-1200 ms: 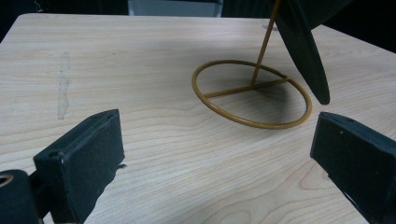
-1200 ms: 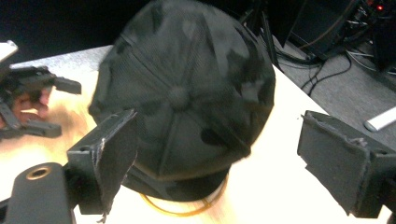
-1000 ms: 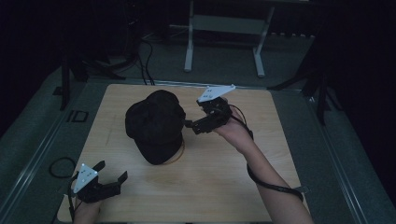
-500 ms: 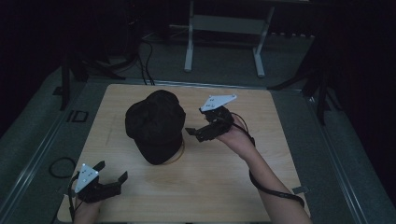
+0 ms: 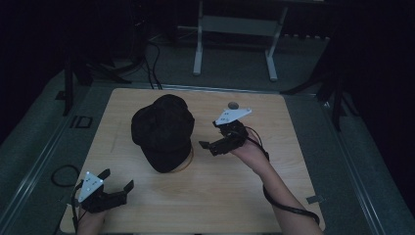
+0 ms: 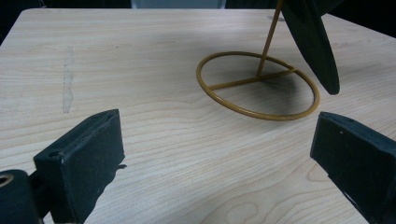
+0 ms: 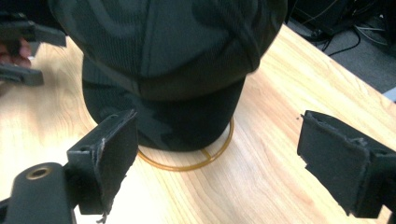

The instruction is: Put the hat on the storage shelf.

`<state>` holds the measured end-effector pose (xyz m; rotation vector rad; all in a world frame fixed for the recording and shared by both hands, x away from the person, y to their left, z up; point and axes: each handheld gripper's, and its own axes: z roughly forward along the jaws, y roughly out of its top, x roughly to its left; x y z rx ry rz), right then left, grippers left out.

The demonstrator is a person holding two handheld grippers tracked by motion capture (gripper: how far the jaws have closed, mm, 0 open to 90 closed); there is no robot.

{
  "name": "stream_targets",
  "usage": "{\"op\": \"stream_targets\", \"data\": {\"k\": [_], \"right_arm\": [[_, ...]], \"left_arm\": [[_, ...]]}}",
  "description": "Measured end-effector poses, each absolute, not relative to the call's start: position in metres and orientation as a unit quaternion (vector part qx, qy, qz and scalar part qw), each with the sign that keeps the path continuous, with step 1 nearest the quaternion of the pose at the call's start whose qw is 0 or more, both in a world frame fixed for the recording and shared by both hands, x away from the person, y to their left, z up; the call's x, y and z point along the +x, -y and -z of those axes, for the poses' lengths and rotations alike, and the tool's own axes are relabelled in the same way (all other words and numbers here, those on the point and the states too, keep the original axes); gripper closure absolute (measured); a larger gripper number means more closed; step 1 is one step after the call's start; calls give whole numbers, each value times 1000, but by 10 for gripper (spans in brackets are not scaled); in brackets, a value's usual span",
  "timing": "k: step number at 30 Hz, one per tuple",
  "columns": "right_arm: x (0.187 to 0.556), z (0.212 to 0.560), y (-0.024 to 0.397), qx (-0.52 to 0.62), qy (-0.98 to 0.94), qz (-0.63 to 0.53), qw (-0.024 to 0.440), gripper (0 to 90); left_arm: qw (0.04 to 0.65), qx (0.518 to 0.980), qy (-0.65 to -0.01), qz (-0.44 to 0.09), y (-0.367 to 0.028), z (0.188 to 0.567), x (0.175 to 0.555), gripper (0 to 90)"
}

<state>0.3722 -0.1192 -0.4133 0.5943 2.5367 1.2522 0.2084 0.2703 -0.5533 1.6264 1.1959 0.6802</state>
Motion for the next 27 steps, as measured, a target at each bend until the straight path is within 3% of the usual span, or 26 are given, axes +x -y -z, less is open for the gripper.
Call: {"op": "stream_targets", "data": {"k": [27], "right_arm": [[363, 494, 137, 207, -875, -424, 110, 123]], "left_arm": [[488, 669, -489, -274, -270, 553, 208, 34]]}}
